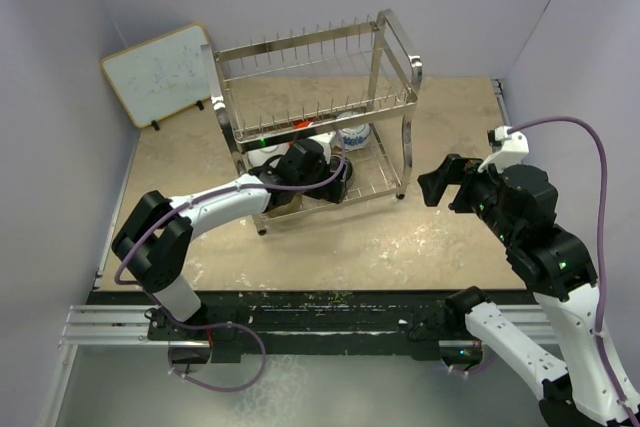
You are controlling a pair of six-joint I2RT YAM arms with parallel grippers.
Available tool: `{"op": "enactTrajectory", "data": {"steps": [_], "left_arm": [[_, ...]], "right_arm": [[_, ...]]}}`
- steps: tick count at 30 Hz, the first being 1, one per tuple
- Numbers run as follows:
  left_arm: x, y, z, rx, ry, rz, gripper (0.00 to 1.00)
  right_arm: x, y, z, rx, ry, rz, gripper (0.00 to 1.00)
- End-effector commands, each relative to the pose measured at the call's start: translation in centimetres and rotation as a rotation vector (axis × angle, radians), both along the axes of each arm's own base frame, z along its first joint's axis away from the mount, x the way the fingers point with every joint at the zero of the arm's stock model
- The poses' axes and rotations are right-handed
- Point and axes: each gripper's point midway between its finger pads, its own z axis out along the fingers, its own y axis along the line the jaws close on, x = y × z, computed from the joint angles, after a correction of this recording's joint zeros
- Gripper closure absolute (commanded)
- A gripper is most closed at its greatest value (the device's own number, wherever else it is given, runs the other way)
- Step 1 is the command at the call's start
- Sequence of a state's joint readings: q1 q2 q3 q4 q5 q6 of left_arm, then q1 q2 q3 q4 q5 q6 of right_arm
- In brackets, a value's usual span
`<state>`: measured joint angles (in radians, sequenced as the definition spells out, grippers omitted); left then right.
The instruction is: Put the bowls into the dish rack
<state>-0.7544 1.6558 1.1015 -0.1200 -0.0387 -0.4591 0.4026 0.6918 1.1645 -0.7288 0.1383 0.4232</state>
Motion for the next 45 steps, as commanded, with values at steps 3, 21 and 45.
{"op": "enactTrajectory", "data": {"steps": [3,21,45], "left_arm": [[-0.5,0.7,2.2,0.062,-0.103,-0.063,0.01],[-1.9,1.4,-0.4,0.261,-0.162,-0.113,0.01],[-12.2,-1.3,9.5,0.147,-0.509,-0.276,0.01]], "right_arm": [[0.1,0.3,0.3,0.024,-0.018,0.007,0.01],[0.1,0.1,0.0,0.018,-0.014,0.000,0.01],[0.3,-0.2,-0.9,0.004,-0.008,-0.016,0.01]]}}
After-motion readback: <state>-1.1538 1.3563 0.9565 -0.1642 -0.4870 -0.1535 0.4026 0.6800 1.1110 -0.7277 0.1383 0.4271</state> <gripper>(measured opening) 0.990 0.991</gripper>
